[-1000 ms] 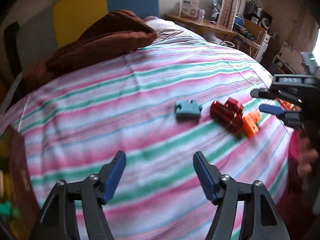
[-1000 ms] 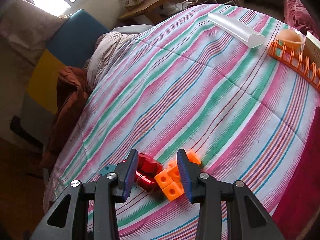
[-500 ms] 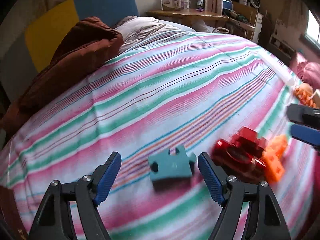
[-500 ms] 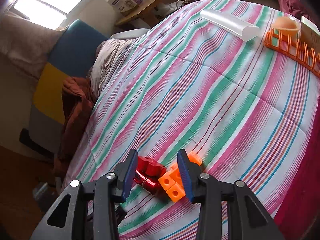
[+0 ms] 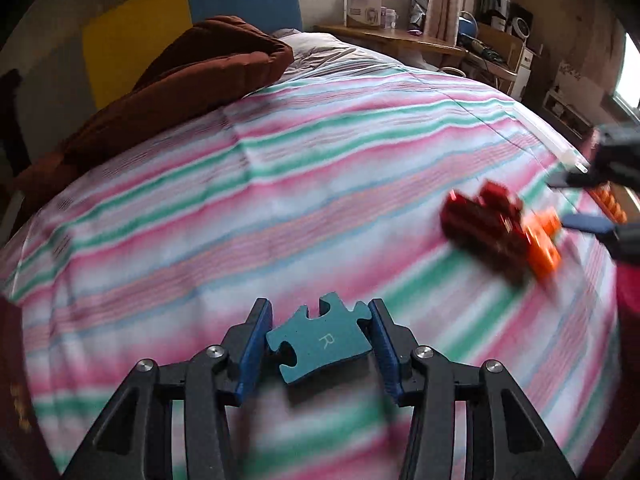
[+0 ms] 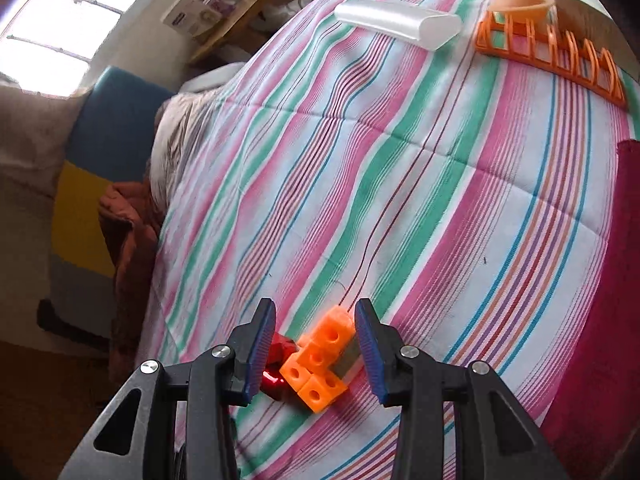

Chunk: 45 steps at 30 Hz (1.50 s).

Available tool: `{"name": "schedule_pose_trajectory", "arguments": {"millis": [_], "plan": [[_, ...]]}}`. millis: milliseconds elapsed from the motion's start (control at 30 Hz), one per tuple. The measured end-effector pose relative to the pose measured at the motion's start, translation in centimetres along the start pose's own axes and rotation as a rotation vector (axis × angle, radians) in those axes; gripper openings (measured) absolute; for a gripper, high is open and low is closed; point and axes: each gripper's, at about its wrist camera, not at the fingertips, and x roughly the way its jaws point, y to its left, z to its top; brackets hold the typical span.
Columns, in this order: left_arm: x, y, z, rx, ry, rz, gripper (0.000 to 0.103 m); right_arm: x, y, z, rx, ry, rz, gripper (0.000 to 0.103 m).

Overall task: Organize rigid objects
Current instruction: 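Grasp the teal puzzle piece with the left tool, then place the puzzle piece in the tray with the left tool while the right grasps orange blocks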

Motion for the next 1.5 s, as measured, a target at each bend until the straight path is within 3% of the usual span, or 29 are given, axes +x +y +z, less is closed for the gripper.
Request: {"name": "schedule_pose_trajectory", "arguments": {"millis": [233, 500, 600, 667, 1000, 1200, 1267, 1500], "plan": [[-4.0, 0.6, -5.2, -0.007, -0.033, 0.006, 0.05, 1.9, 0.8, -0.4, -0.055, 0.062, -0.061, 0.049], [-7.2, 1.3, -9.8, -0.026, -0.073, 0.016, 0.05, 2.4, 2.1, -0.8, -0.163, 0.033, -0.158, 0.049], [-7.9, 1.6, -10.7, -0.029, -0.088, 0.02, 0.05, 2.7, 3.5, -1.5, -0.297, 0.026, -0.249, 0.04], [-7.8, 1.8, -10.9, -0.033, -0.096, 0.016, 0.05, 2.8, 4.5, -2.2, -0.362, 0.016, -0.277, 0.04], [-7.9, 1.9, -11.4, -0.037, -0.129, 0.015, 0.05, 4.1, 4.5, -2.2, -0.391, 0.035, -0.294, 0.042], [-7.9, 2.0, -11.2, -0.037, -0.109, 0.005, 0.049, 4.8, 6.0, -3.8, -0.549, 0.013, -0.42, 0.038], [-8.4, 2.2, -10.9, -0.062, -0.082, 0.007, 0.049, 4.6, 5.8, -3.7, -0.538, 0.012, -0.414, 0.037], [-11.9, 3.3, -9.8, -0.109, -0.13, 0.007, 0.049, 4.7, 5.9, -3.6, -0.54, 0.009, -0.412, 0.038]]}}
